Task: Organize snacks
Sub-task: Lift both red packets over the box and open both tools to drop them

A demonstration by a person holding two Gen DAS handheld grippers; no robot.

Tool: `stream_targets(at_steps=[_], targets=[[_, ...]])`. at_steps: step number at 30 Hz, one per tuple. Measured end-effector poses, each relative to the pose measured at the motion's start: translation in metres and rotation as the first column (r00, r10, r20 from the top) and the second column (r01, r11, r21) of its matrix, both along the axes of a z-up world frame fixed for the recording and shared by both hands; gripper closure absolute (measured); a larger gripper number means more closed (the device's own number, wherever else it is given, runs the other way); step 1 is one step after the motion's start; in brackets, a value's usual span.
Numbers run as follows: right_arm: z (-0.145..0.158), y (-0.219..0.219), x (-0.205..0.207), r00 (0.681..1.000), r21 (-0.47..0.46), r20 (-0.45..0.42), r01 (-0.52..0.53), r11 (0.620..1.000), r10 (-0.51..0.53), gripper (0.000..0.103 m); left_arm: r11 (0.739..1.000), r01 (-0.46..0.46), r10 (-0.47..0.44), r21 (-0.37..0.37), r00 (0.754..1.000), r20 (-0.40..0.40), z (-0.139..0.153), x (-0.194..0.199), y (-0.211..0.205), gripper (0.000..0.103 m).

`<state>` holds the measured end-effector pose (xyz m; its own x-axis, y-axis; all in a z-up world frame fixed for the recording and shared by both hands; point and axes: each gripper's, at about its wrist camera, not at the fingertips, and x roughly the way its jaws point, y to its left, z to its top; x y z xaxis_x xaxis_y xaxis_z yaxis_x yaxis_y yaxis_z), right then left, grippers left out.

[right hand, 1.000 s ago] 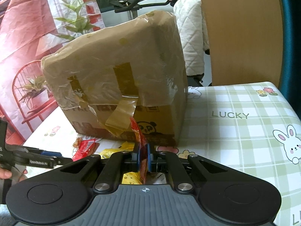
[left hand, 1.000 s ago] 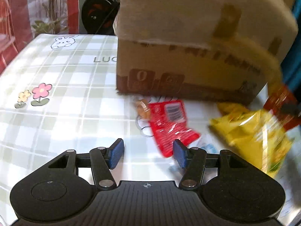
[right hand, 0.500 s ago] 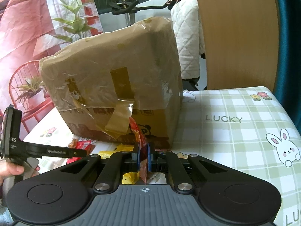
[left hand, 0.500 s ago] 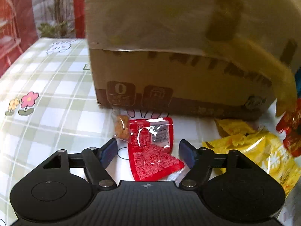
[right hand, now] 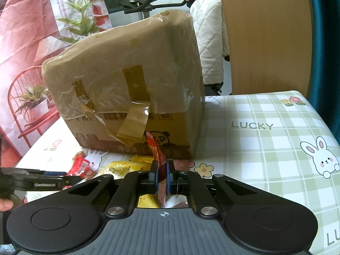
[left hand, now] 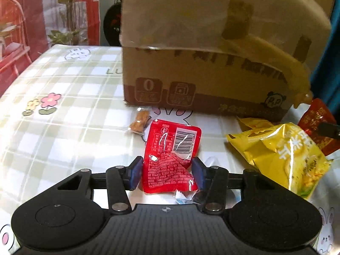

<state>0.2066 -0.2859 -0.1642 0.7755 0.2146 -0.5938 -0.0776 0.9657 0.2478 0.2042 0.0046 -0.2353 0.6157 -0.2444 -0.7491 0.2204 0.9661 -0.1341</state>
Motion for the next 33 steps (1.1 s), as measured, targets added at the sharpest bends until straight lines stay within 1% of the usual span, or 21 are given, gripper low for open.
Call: stream_targets(at_steps=[5, 8, 12, 16, 19, 22, 25, 27, 30, 32, 33], targets=[[0.002, -0.002, -0.004, 1.0, -0.007, 0.003, 0.015, 1.0, -0.015, 0.096, 1.0, 0.002, -0.001, -0.014, 0.998, 0.057, 0.02, -0.015, 0.009, 0.051], [0.003, -0.006, -0.008, 0.999, 0.002, 0.008, 0.032, 0.999, -0.032, 0.096, 1.0, 0.002, 0.0, -0.029, 0.996, 0.086, 0.031, -0.022, 0.008, 0.051], [0.013, -0.011, -0.016, 0.998, 0.025, 0.04, 0.051, 0.998, -0.052, 0.096, 0.999, 0.001, 0.005, -0.05, 0.991, 0.134, 0.046, -0.028, 0.009, 0.051], [0.036, -0.016, -0.022, 0.99, 0.042, 0.115, 0.073, 0.996, -0.077, 0.096, 0.997, -0.002, 0.018, -0.079, 0.978, 0.21, 0.071, -0.026, 0.012, 0.051], [0.063, -0.02, -0.024, 0.977, 0.044, 0.192, 0.085, 0.995, -0.092, 0.096, 0.994, 0.002, 0.028, -0.106, 0.959, 0.282, 0.097, -0.023, 0.014, 0.051], [0.09, -0.024, -0.021, 0.959, 0.056, 0.264, 0.088, 0.995, -0.099, 0.096, 0.993, 0.019, 0.025, -0.12, 0.935, 0.353, 0.123, -0.017, 0.011, 0.051], [0.119, -0.028, -0.01, 0.941, 0.061, 0.327, 0.068, 0.996, -0.084, 0.096, 0.992, 0.043, 0.008, -0.115, 0.911, 0.413, 0.148, -0.005, 0.005, 0.051], [0.135, -0.027, 0.003, 0.934, 0.047, 0.351, 0.054, 0.997, -0.067, 0.096, 0.992, 0.053, 0.002, -0.113, 0.899, 0.438, 0.161, 0.008, 0.0, 0.051], [0.155, -0.023, 0.032, 0.926, 0.013, 0.376, 0.035, 0.999, -0.037, 0.096, 0.99, 0.066, -0.003, -0.124, 0.891, 0.455, 0.177, 0.03, -0.01, 0.051], [0.162, -0.018, 0.059, 0.929, -0.014, 0.37, 0.037, 0.999, -0.029, 0.096, 0.991, 0.077, -0.017, -0.11, 0.886, 0.463, 0.184, 0.048, -0.017, 0.051], [0.165, -0.017, 0.072, 0.934, -0.015, 0.357, 0.035, 0.999, -0.028, 0.096, 0.991, 0.08, -0.022, -0.108, 0.888, 0.459, 0.186, 0.058, -0.021, 0.051]])
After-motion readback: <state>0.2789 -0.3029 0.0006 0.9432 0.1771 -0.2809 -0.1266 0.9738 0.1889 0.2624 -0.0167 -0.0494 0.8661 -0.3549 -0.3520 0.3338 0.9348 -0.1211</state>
